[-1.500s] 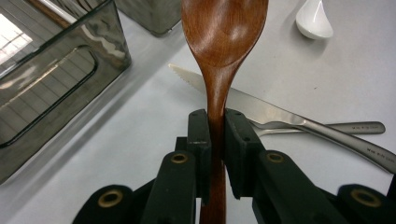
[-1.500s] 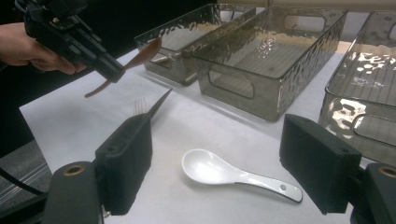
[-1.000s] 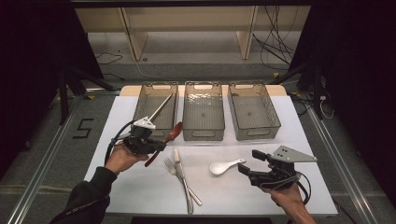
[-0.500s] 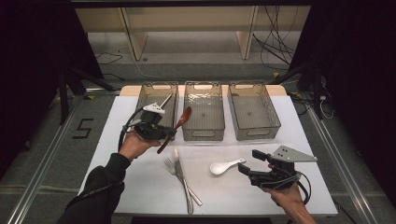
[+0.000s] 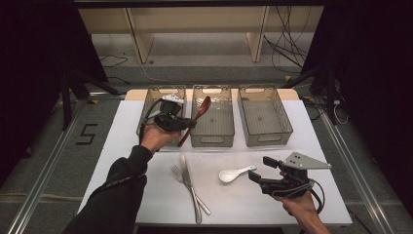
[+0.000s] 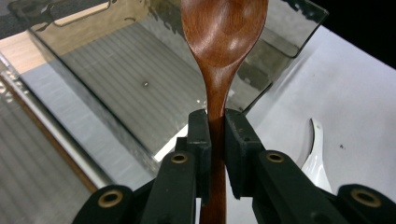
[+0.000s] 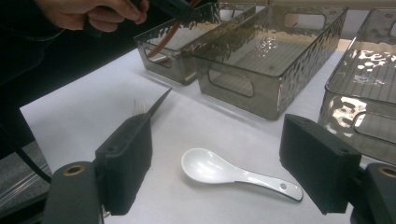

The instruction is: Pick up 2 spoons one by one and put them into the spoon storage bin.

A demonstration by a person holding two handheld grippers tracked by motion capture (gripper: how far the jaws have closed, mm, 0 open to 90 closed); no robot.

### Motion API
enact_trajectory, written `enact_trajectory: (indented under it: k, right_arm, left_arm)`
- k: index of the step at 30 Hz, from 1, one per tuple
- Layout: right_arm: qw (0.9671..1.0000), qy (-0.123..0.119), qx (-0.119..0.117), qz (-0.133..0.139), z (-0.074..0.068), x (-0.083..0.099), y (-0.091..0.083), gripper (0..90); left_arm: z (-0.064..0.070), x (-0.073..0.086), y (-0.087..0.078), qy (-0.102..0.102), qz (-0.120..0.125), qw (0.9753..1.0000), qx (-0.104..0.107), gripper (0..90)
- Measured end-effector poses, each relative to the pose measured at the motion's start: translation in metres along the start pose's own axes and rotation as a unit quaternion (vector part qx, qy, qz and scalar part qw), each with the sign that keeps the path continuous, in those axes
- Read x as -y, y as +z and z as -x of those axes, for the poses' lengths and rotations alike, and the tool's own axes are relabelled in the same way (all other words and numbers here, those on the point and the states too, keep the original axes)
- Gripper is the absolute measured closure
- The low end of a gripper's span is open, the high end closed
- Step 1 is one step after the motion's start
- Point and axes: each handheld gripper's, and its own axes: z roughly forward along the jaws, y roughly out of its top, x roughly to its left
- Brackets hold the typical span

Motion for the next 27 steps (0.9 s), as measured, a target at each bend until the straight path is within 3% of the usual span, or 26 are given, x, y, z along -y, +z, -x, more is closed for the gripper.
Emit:
enact_trajectory:
  k: [13, 27]
  right_arm:
    - [1.0, 0.001, -0.002, 0.0, 0.001, 0.0, 0.0, 26.4]
    - [1.0, 0.002, -0.004, 0.001, 0.001, 0.0, -0.001, 26.5]
  left_arm:
    - [0.0, -0.029, 0.017, -0.001, 0.005, 1.0, 0.001, 80.7]
    - [-0.006, -0.039, 0.042, -0.01, 0.002, 0.9999, -0.013, 80.7]
